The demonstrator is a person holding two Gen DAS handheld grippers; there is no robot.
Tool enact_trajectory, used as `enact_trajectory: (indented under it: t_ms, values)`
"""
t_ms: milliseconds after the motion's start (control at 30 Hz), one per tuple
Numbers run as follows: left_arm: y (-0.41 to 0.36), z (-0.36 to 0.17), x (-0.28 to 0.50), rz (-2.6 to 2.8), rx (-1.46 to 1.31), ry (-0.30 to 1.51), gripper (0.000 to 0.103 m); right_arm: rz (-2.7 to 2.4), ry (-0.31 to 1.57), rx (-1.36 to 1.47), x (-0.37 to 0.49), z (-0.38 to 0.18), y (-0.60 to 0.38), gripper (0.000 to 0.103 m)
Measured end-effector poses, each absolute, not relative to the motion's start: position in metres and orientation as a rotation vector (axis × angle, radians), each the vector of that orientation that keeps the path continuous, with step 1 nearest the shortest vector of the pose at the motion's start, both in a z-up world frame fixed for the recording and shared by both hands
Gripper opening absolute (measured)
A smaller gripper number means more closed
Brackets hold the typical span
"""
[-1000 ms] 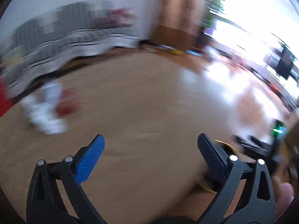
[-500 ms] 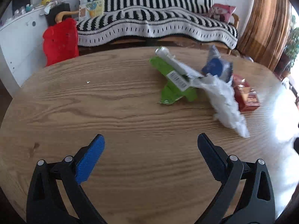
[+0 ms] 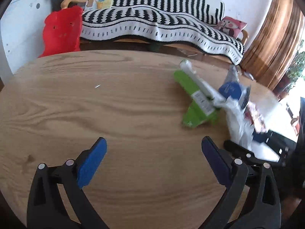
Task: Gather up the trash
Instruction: 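Grasp the green box with the left tool while the right grasps the white tissue, then lift the green box and white tissue and carry them over the bin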
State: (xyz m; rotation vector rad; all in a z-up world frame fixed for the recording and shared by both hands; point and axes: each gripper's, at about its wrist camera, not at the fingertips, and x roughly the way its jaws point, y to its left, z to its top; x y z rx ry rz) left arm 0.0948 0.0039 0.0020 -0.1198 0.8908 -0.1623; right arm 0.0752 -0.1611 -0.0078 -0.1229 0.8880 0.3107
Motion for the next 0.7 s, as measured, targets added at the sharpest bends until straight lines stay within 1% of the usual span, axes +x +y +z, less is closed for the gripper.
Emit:
enact_trajectory:
  t_ms: [133,267,367,433,467,500,533,567,633,700]
  values:
    - [-0.030,0.000,0.110,-0.194,-0.069,0.894,0.097,0.268,0.882,-0.072,0.058,-0.007,-0.189,0.023]
    - [-0.053,-0.006,0.128,-0.188,-0.055,0.907,0.097,0.244,0.803,0.003,0.027,0.008,-0.214,0.023]
    - [-0.055,-0.016,0.144,-0.154,-0.075,0.922,0.096,0.239,0.737,0.087,0.013,0.022,-0.229,0.023]
    - [-0.057,-0.016,0.148,-0.144,-0.052,0.909,0.094,0.248,0.722,0.093,0.012,0.026,-0.235,0.023]
    - [-0.056,-0.014,0.148,-0.166,-0.066,0.894,0.074,0.252,0.722,0.097,0.011,0.026,-0.237,0.023]
    - [-0.054,-0.012,0.148,-0.177,-0.077,0.882,0.036,0.260,0.729,0.103,0.011,0.024,-0.240,0.023]
    - [-0.051,-0.011,0.147,-0.187,-0.093,0.881,0.029,0.263,0.737,0.110,0.014,0.022,-0.243,0.023]
    - [-0.045,-0.012,0.145,-0.195,-0.116,0.884,0.024,0.263,0.744,0.119,0.015,0.021,-0.246,0.023]
    - [-0.038,-0.012,0.144,-0.231,-0.150,0.897,0.016,0.260,0.760,0.141,0.019,0.017,-0.254,0.023]
    - [-0.031,-0.011,0.141,-0.249,-0.177,0.909,0.015,0.253,0.763,0.167,0.018,0.015,-0.262,0.023]
